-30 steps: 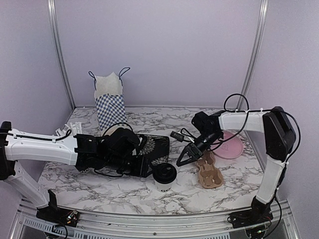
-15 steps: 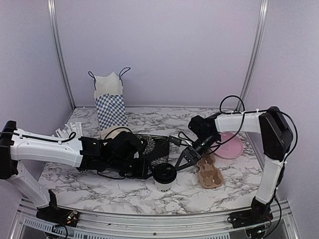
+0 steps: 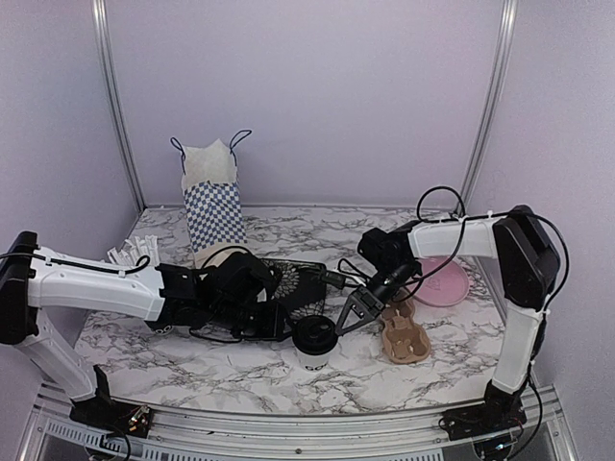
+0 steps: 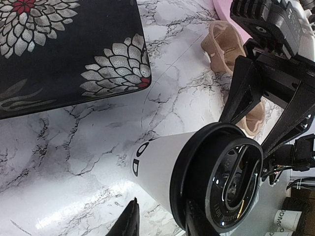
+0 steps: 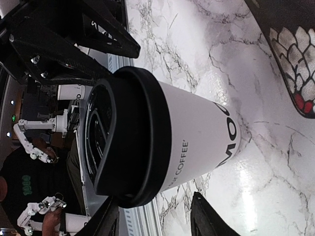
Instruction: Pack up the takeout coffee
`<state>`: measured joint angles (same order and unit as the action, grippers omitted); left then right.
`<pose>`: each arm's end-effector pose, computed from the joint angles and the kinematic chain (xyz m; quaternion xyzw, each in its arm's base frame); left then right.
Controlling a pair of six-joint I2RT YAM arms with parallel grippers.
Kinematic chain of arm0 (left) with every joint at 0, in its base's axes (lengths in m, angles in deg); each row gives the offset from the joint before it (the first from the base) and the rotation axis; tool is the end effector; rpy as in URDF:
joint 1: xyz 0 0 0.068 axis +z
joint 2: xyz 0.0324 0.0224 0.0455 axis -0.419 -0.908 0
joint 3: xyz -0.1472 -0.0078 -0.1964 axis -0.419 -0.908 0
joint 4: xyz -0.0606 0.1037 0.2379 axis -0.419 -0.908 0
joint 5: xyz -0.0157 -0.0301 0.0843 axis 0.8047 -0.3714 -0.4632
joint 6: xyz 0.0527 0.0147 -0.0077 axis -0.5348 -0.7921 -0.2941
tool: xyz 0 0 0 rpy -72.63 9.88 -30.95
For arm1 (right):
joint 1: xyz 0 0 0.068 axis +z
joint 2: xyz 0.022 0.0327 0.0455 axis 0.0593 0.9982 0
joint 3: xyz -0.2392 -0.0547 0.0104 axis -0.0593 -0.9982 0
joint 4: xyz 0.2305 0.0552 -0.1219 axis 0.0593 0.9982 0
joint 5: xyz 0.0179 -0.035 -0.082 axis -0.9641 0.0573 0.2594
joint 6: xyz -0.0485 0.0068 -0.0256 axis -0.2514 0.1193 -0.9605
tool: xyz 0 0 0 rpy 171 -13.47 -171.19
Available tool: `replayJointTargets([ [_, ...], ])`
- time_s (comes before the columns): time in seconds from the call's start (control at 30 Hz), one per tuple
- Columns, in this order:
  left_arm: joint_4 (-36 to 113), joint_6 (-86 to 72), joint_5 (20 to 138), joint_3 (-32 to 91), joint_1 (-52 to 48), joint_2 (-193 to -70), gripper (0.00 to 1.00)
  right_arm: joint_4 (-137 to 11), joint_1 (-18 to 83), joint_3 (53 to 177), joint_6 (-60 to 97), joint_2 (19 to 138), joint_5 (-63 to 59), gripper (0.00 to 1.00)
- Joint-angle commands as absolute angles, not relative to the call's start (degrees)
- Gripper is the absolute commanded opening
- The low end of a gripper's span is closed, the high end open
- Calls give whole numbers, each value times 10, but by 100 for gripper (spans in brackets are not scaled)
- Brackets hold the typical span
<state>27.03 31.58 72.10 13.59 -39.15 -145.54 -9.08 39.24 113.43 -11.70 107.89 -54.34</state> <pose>0.1492 -0.3070 0.1881 0.1143 0.9081 -0.3444 0.2089 0.2558 0.2251 0.1424 0.4273 -0.7516 -0.4993 0.0565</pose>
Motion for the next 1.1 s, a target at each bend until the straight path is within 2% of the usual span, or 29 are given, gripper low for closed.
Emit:
replayJointTargets([
  [0.0,204,304,733,115,-396,-1512,32,-158,409,1112,-69,1112,-382,44],
  [0.1,186,288,718,126,-396,-1503,32,-156,411,1115,-81,1096,-383,43],
  [0.2,183,258,711,157,-396,-1485,35,-141,411,1130,-112,1055,-444,44],
  [0.4,184,200,657,232,-396,-1472,44,-104,410,1149,-154,991,-516,59],
  [0.6,185,184,641,267,-396,-1466,53,-93,394,1151,-171,971,-489,65],
  [0.77,166,119,574,286,-395,-1435,63,-81,401,1177,-267,941,-418,66],
  [0.9,145,32,492,328,-383,-1412,75,-134,434,1174,-316,899,-301,76],
  [1.0,147,-11,439,361,-371,-1401,86,-138,442,1183,-353,887,-282,83],
  [1.07,150,-34,422,389,-364,-1397,89,-134,450,1191,-374,886,-278,87],
])
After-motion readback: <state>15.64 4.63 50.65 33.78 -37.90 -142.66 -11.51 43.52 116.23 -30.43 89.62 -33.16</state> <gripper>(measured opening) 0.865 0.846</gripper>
